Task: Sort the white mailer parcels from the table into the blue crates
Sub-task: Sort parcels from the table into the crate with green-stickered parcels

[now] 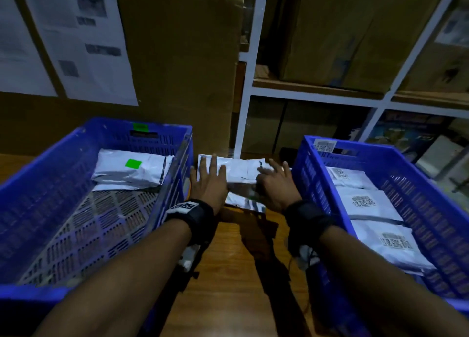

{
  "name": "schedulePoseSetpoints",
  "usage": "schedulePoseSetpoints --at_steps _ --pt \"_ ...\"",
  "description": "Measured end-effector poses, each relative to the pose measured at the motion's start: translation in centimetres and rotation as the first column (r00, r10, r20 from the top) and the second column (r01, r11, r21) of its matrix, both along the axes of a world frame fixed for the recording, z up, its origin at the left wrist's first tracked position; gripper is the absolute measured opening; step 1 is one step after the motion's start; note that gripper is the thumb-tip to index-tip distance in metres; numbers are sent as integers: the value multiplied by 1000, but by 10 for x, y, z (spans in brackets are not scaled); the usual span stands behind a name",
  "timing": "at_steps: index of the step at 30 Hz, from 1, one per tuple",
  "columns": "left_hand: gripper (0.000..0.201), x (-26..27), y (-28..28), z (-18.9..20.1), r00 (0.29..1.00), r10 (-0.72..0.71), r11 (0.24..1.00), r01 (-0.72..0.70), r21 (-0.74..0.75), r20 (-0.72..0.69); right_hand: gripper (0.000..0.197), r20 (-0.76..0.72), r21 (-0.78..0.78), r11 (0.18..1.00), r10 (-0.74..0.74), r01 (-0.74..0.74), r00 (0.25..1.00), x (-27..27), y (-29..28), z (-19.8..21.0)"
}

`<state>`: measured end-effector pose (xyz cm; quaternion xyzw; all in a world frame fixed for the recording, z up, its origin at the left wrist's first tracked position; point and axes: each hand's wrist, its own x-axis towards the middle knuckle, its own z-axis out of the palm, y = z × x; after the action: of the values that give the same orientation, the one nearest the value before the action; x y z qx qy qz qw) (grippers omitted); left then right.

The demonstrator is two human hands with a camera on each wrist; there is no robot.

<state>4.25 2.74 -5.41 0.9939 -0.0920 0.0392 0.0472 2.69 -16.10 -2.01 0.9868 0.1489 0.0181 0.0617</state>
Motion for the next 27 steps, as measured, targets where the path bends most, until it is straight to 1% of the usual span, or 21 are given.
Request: schedulePoseSetpoints --at_steps 1,3,5,7,9,11,13,15,18,20,24,27 --pt "74 -1 2 6 998 49 996 -46 -77 44 31 3 50 999 -8 8 1000 3 -3 13" --pt "88 -3 7 15 989 110 978 -90 -190 98 22 32 157 988 -1 -4 999 7 -7 37" --pt "96 -7 9 21 986 120 960 -87 -266 113 26 58 259 966 -5 -11 998 7 -10 56" --pt "99 -15 10 25 985 112 958 -70 -280 135 36 6 346 938 -24 20 1000 2 -13 71" --pt "100 -24 9 29 984 102 969 -65 -239 148 41 -62 404 913 -31 53 998 -7 -16 81" --pt "102 -32 7 33 981 73 984 -41 -172 182 39 -90 436 898 -23 60 996 -15 -17 87" --pt "104 -37 6 36 966 17 997 4 -81 258 37 -79 472 881 -2 39 997 -19 -17 91" --pt "104 -39 5 40 933 -36 999 41 -5 358 40 -58 521 853 18 15 998 -22 -17 97" --pt "101 -43 2 53 888 -80 995 43 91 452 41 -21 570 821 43 -23 999 -26 -13 113" --pt "101 -47 1 64 875 -73 994 25 106 479 39 13 586 807 74 -68 997 -26 -9 123" --pt "104 -56 12 81 859 -26 992 -40 117 511 43 38 598 793 118 -117 992 -24 5 135" --pt "106 -63 30 96 882 5 993 -62 105 471 40 62 593 790 150 -157 987 -24 26 143"
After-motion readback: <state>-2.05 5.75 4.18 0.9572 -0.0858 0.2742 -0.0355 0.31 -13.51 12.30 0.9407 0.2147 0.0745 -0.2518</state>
